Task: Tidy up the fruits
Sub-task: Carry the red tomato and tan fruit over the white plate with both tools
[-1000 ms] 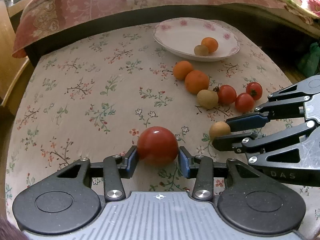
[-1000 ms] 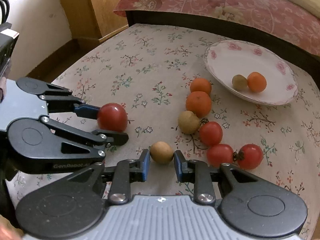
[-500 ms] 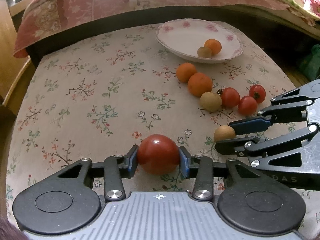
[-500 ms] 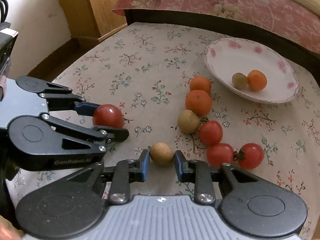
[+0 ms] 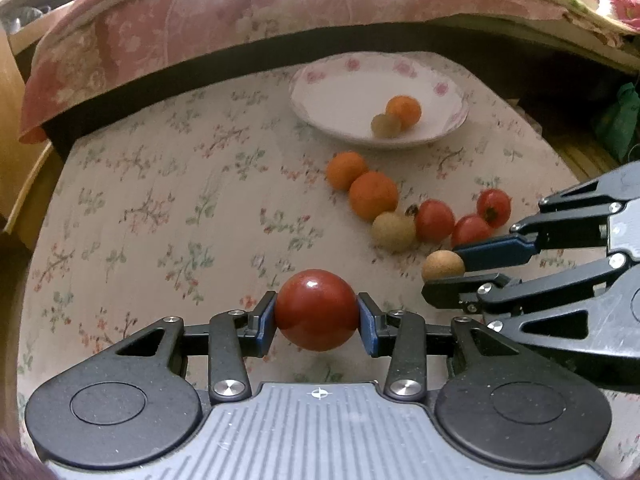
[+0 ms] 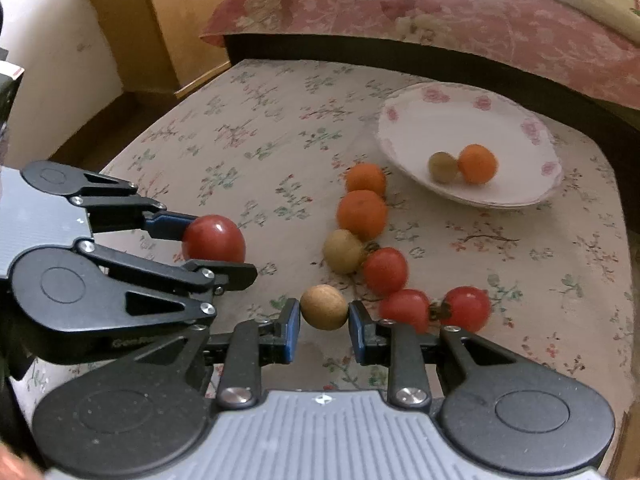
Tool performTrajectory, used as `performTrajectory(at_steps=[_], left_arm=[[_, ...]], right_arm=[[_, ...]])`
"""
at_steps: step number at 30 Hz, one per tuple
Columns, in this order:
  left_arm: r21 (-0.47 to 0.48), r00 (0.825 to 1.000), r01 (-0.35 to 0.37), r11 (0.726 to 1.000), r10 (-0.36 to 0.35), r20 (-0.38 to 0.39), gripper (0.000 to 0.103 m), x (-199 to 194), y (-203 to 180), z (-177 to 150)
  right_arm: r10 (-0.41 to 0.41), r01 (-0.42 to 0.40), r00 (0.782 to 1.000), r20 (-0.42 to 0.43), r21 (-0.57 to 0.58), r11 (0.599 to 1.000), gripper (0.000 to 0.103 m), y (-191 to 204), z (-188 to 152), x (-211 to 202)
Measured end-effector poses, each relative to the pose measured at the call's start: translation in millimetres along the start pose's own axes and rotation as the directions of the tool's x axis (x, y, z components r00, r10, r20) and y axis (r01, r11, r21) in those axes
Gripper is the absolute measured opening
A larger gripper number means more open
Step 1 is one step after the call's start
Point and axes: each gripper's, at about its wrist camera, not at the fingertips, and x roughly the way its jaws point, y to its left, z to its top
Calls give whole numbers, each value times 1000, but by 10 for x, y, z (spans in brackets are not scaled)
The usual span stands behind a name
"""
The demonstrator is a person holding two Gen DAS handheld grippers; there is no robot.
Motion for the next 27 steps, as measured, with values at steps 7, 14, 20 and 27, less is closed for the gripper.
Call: performTrajectory(at_steps=[7,14,20,27], left_arm=[[12,1000,1,1000,-1,29,50,-5,-84,132],[13,998,-1,1000,0,58,49,3,-145,311],[0,997,1,1000,-1,82,49,46,-166,537],[14,993,-8,1000,7,114,48,126,-226,773]], right_arm=[[-30,29,999,27,42,999,28,-126,45,-105],[-67,63,996,56,77,995,28,-264,132,-185],[-106,96,990,89,105,990,28,-404,282,-247],[-143,125,983,119,153,980,28,-601,448,-261]])
